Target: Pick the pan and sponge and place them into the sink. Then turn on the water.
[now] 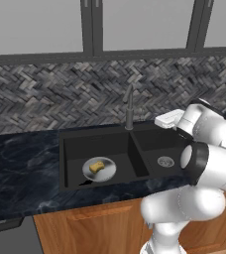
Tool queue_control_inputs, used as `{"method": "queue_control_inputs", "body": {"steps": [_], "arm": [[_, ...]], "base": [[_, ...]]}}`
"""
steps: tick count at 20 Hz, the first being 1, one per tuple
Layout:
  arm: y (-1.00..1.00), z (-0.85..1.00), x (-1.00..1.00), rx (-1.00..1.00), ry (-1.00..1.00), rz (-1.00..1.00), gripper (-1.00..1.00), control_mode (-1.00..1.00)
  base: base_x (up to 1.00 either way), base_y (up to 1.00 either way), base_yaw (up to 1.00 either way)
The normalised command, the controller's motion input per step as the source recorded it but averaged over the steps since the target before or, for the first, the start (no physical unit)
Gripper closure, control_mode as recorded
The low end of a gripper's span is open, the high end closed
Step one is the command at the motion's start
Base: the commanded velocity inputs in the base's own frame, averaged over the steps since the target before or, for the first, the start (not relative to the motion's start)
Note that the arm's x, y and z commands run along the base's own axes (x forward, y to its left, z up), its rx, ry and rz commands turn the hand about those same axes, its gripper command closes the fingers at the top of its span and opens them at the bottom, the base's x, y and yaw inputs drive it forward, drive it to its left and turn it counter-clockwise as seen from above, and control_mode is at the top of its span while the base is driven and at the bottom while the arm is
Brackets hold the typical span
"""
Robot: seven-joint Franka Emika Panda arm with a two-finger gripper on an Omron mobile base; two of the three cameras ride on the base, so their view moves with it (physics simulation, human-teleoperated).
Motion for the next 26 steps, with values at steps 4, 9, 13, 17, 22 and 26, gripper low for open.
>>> {"method": "queue_control_inputs", "body": {"steps": [4, 9, 13, 17, 22, 26], "arm": [[0.00, -0.12, 0.23, 0.02, 0.00, 0.04, -1.00, -1.00], [0.00, -0.07, 0.24, 0.03, 0.00, 0.03, -1.00, -1.00], [0.00, -0.05, 0.20, 0.03, 0.00, 0.03, -1.00, -1.00], [0.03, -0.07, 0.20, 0.03, 0.01, 0.03, -1.00, -1.00], [0.05, -0.08, 0.21, 0.02, 0.01, 0.02, -1.00, -1.00], [0.09, -0.09, 0.21, 0.02, 0.00, 0.01, -1.00, -1.00]], "base": [[0.00, 0.00, 0.00], [0.00, 0.00, 0.00], [0.00, 0.00, 0.00], [0.00, 0.00, 0.00], [0.00, 0.00, 0.00], [0.00, 0.00, 0.00]]}}
